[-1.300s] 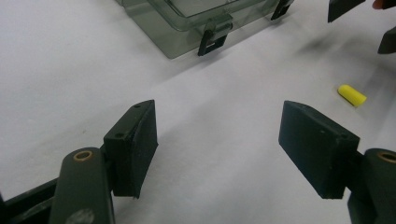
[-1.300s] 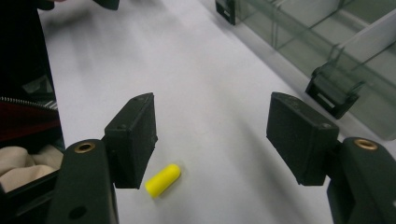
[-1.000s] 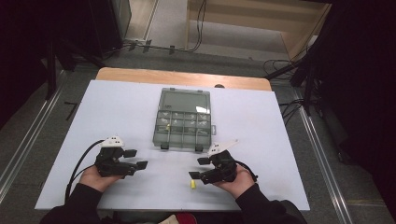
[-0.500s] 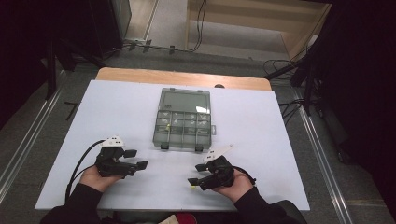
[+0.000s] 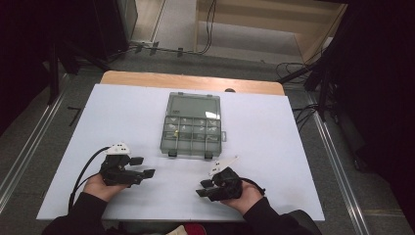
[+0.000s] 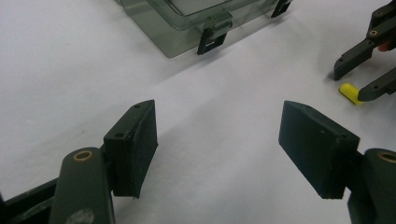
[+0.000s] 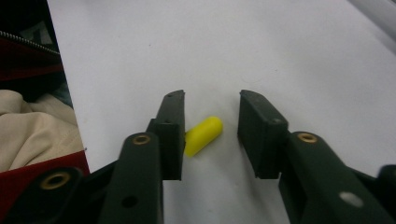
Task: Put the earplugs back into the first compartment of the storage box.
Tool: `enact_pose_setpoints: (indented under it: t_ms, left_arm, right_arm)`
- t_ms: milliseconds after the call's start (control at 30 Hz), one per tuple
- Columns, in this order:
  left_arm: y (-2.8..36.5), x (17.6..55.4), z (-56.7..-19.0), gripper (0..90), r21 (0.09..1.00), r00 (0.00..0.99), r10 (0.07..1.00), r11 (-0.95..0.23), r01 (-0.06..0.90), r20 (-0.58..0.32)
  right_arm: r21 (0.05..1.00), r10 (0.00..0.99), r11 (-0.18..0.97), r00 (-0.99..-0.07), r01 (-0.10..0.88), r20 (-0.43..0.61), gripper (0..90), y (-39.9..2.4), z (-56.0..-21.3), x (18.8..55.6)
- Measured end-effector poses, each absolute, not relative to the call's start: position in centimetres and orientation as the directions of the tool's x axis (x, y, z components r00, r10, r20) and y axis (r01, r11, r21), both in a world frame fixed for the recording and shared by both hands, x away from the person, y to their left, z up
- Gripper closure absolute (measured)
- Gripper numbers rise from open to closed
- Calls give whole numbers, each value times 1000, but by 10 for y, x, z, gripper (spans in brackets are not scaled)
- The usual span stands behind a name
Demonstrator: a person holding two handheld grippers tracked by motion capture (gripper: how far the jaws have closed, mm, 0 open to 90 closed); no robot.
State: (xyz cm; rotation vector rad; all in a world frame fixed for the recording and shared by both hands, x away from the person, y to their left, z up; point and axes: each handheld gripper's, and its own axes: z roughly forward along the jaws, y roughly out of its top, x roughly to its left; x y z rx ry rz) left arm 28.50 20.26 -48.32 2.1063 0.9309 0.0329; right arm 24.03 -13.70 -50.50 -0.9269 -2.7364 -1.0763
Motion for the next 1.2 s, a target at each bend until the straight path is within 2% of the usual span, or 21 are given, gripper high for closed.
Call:
enact_pose_setpoints:
  t_ms: [33, 200, 233, 367, 1200]
  left_arm:
    - [203, 285, -483, 281, 690, 727, 628, -396, 607, -279]
    - [202, 285, -483, 281, 689, 727, 627, -396, 607, -279]
    - [202, 285, -483, 281, 690, 728, 626, -397, 605, -279]
    - [202, 285, -483, 281, 691, 728, 627, -396, 605, -278]
    - [202, 285, -483, 281, 685, 727, 627, -400, 609, -280]
  right_arm:
    - [599, 514, 576, -816, 557, 265, 644, -136, -505, 240]
    - [581, 511, 578, -809, 574, 290, 703, -135, -505, 239]
    - [574, 510, 577, -805, 581, 303, 740, -135, -505, 240]
    - [555, 517, 566, -787, 609, 336, 777, -135, -504, 242]
    - [591, 544, 500, -761, 632, 353, 792, -134, -492, 262]
